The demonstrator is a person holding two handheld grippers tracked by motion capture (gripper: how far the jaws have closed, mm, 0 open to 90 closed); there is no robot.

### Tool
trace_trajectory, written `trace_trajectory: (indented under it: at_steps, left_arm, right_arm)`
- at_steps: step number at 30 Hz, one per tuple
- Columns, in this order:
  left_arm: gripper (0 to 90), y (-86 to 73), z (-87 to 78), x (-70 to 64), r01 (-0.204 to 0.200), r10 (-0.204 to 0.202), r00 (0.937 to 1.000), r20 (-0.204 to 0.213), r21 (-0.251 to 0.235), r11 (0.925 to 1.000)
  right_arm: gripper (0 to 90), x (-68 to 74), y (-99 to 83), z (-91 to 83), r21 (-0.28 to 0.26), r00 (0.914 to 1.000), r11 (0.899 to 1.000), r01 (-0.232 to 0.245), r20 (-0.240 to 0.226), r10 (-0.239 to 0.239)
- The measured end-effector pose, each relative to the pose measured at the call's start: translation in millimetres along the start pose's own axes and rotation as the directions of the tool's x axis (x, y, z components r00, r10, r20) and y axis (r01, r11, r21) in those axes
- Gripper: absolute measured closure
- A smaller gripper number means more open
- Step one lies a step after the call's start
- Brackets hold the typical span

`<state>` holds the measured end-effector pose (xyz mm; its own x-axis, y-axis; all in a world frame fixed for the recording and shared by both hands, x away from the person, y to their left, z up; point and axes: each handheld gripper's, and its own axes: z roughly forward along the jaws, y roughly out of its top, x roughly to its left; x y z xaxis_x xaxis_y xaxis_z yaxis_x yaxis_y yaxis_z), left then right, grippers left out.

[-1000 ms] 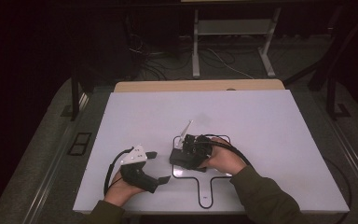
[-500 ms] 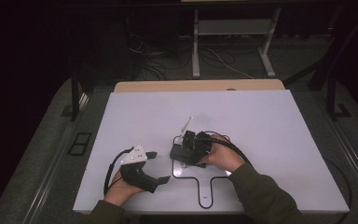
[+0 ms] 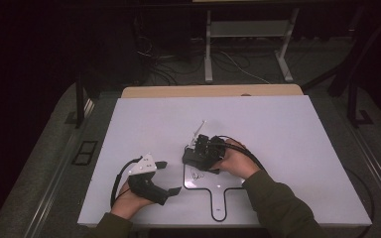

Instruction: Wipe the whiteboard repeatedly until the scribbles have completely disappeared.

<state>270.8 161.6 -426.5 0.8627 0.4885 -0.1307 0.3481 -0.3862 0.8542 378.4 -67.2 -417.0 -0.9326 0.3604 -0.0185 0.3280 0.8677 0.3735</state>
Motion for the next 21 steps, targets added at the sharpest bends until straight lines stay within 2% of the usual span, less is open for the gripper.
trace_trajectory:
  at_steps: [3, 8, 12, 15, 19, 21]
  left_arm:
    - [0.0, -0.1, 0.1, 0.1, 0.001, -0.001, 1.0000, 0.000, -0.001, 1.0000]
    - [0.0, -0.1, 0.9, -0.5, 0.000, 0.000, 1.0000, 0.001, -0.003, 1.0000]
    - [0.0, 0.4, 0.8, -1.0, 0.000, 0.000, 1.0000, 0.001, 0.000, 1.0000]
    - [0.0, 0.4, 1.0, -1.3, -0.002, 0.002, 1.0000, 0.002, 0.001, 1.0000]
    - [0.0, 0.3, 1.0, -0.7, -0.004, 0.004, 1.0000, 0.002, 0.002, 1.0000]
    - [0.0, -0.1, 0.9, -0.2, -0.002, 0.002, 1.0000, 0.001, 0.000, 1.0000]
  right_arm:
    - [38.7, 3.6, -0.4, -0.2, 0.003, 1.0000, 1.000, 0.004, 0.001, -0.004]
    - [38.7, 26.9, -0.8, -0.8, -0.002, 0.9980, 0.999, 0.050, -0.039, -0.050]
    - [38.7, 41.6, 0.2, -1.8, 0.005, 0.9946, 0.996, 0.094, -0.044, -0.094]
    - [38.7, 35.8, 1.8, -0.6, -0.001, 0.9964, 0.997, 0.078, -0.035, -0.078]
    - [38.7, 20.8, 7.5, 1.6, 0.008, 0.9990, 0.999, 0.044, -0.009, -0.044]
    - [38.7, 16.3, 9.7, 2.6, 0.009, 0.9995, 1.000, 0.027, -0.016, -0.027]
